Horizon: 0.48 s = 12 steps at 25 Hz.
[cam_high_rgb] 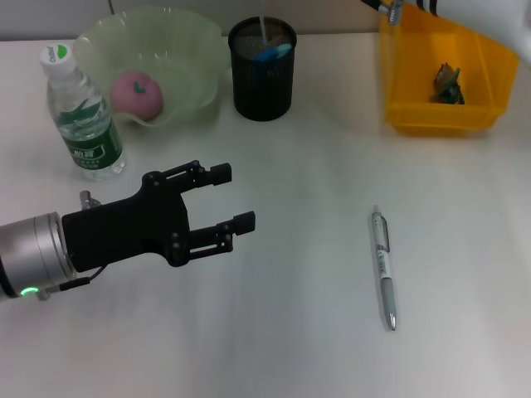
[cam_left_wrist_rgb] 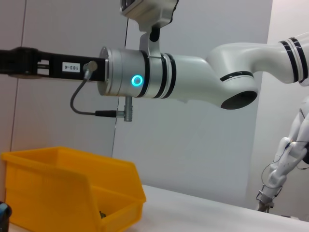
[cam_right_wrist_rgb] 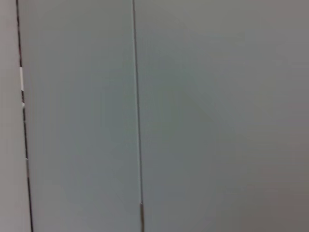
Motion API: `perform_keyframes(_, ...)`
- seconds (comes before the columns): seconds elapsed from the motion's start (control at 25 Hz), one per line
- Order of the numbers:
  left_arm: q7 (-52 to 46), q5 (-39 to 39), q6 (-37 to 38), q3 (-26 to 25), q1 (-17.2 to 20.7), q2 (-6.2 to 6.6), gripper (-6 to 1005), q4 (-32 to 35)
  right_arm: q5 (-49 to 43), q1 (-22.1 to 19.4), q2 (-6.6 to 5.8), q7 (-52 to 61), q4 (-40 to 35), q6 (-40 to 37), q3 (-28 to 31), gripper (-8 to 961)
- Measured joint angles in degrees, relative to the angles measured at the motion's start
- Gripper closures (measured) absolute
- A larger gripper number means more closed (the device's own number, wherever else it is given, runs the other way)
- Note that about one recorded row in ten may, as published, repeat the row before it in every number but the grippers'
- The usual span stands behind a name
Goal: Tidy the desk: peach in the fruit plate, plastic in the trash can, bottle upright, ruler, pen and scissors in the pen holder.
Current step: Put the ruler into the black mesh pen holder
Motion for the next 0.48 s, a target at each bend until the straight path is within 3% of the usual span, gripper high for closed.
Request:
perform_keyframes(0.28, -0.3, 0.0, 1.0, 0.0, 0.4, 0.01, 242, 0.0, 0.0, 0.2, 0.00, 0.1, 0.5, 0.9, 0.0, 476)
perform_keyframes(0.48, -0.3, 0.0, 1.4, 0.0, 0.9, 0.06, 242, 0.0, 0.4, -0.3, -0.01, 1.1, 0.0, 0.0, 0.4, 278)
